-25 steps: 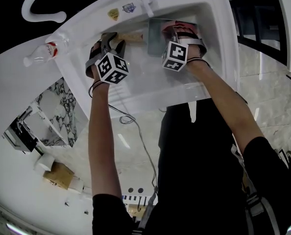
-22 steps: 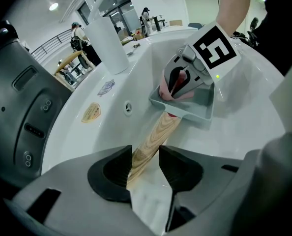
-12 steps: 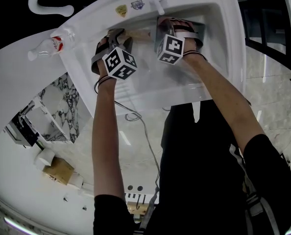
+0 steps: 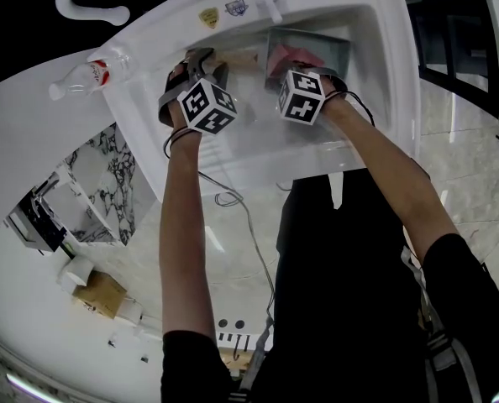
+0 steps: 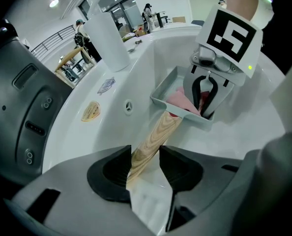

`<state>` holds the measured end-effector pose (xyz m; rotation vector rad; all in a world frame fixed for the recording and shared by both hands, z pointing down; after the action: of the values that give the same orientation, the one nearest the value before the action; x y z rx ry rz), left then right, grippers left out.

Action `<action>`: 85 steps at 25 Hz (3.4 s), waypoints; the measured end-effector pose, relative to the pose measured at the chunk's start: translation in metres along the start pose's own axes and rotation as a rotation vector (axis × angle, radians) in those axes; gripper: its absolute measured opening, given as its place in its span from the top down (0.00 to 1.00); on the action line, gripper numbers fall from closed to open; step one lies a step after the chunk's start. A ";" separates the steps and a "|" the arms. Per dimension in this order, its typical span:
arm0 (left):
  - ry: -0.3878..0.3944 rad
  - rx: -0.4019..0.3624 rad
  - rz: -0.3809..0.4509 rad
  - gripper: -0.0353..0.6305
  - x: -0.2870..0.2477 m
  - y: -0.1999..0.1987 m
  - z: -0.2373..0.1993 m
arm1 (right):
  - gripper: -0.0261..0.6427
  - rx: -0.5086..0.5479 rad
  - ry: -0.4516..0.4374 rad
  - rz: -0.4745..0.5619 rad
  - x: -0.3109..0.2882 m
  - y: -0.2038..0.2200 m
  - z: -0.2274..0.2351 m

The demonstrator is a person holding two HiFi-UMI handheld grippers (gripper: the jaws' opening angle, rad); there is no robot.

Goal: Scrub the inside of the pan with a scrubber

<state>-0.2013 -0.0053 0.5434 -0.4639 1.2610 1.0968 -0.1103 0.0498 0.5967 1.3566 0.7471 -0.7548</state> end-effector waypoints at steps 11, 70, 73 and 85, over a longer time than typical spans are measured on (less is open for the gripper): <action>-0.010 -0.004 -0.013 0.69 0.000 0.000 0.001 | 0.91 0.018 -0.075 -0.052 0.013 0.021 0.008; -0.018 -0.004 -0.023 0.68 -0.001 0.000 0.001 | 0.91 0.076 0.488 -0.080 0.042 0.059 0.095; -0.020 -0.005 -0.028 0.68 -0.001 0.000 0.001 | 0.91 -0.020 0.441 -0.107 0.045 0.068 0.087; -0.027 0.001 -0.028 0.68 -0.002 0.000 0.001 | 0.91 -0.095 -0.191 -0.063 0.032 0.061 -0.008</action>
<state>-0.2009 -0.0055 0.5458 -0.4636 1.2280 1.0760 -0.0424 0.0601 0.6038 1.1621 0.6681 -0.8753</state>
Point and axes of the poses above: the fingertips, and each gripper's own axes: x backward along the fingers, z to its right, y out of its underside, the point moved 1 cm from there along x, backward along the fingers, and after that the axes turned 3 degrees about x, right-handed, at the moved point
